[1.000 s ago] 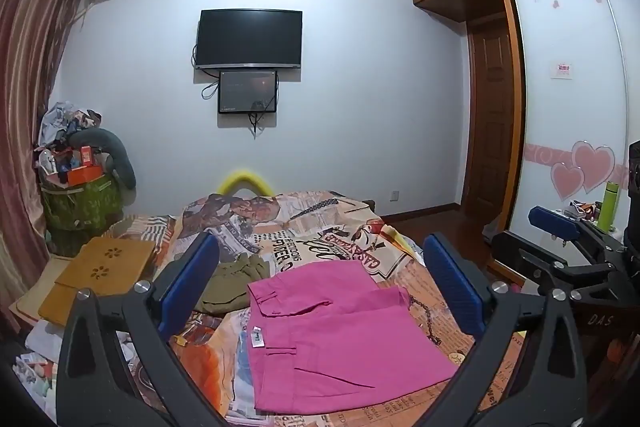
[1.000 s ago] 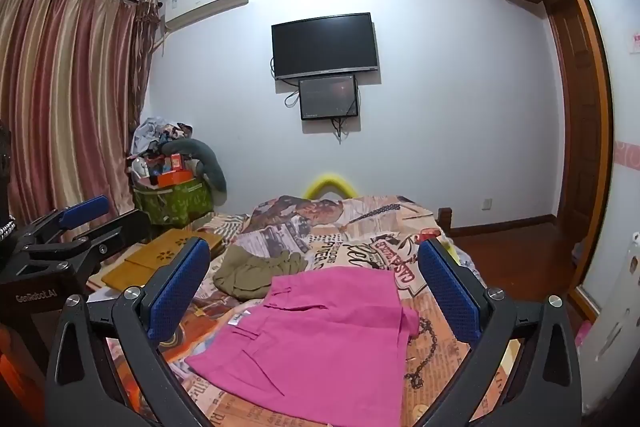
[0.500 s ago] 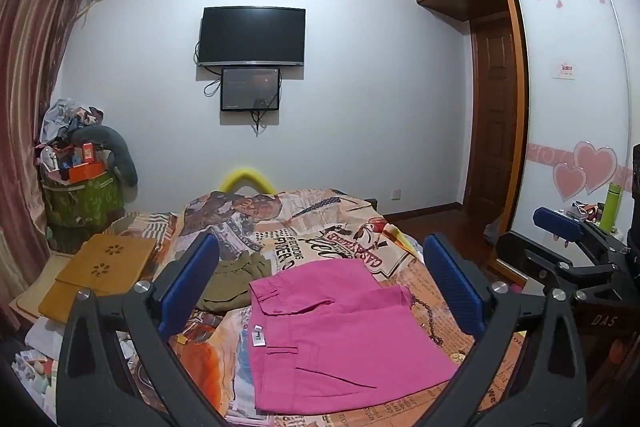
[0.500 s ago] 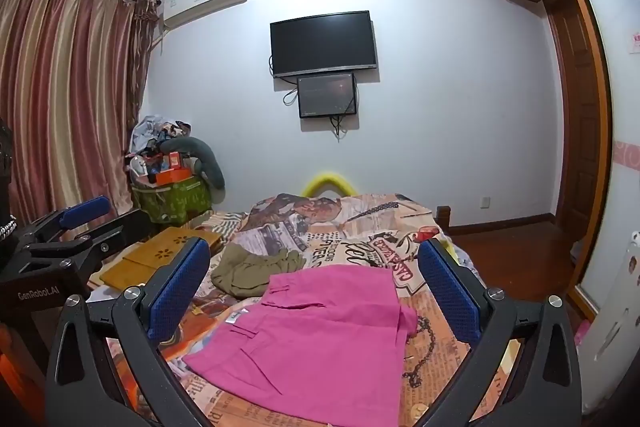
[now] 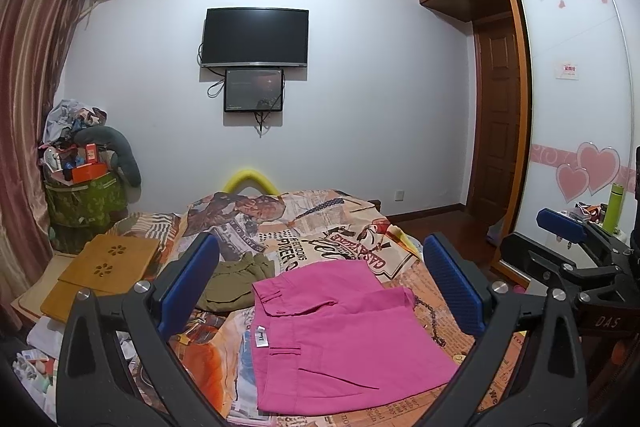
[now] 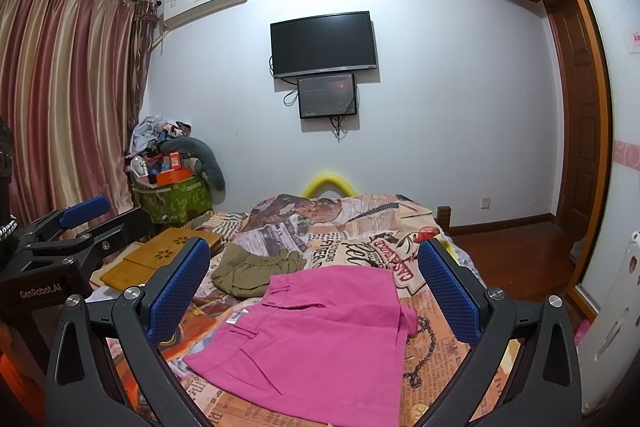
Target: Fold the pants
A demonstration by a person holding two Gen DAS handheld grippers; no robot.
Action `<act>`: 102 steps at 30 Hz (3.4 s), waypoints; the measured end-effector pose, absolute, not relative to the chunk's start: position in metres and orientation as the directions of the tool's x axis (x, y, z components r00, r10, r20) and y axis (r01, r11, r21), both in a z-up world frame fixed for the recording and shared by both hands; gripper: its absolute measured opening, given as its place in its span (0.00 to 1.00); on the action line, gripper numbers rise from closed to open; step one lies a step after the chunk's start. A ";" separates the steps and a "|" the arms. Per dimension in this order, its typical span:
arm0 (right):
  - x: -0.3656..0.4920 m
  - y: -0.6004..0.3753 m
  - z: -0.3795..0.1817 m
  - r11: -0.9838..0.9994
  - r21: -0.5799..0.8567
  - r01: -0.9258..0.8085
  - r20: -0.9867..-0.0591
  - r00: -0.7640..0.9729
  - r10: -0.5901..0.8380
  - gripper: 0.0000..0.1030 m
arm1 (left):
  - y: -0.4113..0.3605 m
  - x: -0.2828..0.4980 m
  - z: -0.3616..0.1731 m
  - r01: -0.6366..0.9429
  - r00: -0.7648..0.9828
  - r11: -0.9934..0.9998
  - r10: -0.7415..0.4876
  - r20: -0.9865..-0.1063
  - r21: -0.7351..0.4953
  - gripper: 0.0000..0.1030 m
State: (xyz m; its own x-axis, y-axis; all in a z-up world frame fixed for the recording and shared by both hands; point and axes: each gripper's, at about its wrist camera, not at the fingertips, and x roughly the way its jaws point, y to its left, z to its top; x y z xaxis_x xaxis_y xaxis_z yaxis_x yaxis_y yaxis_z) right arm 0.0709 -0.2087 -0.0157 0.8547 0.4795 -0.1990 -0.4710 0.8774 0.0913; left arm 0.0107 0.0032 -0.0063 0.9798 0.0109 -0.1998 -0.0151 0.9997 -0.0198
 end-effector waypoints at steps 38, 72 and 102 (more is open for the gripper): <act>0.069 -0.212 -0.013 0.879 0.102 -0.466 -0.198 0.856 0.477 1.00 | 0.003 0.010 -0.006 -0.021 0.980 1.000 0.017 -0.199 -0.020 1.00; 0.209 -0.240 -0.121 0.933 0.144 -0.329 -0.566 0.746 0.350 1.00 | 0.070 0.194 -0.126 -0.092 0.754 0.995 0.054 -0.655 -0.024 1.00; 0.337 -0.214 -0.229 0.870 0.293 -0.397 -0.759 0.456 0.464 0.12 | 0.099 0.303 -0.245 -0.003 0.417 0.988 -0.141 -0.898 -0.157 0.64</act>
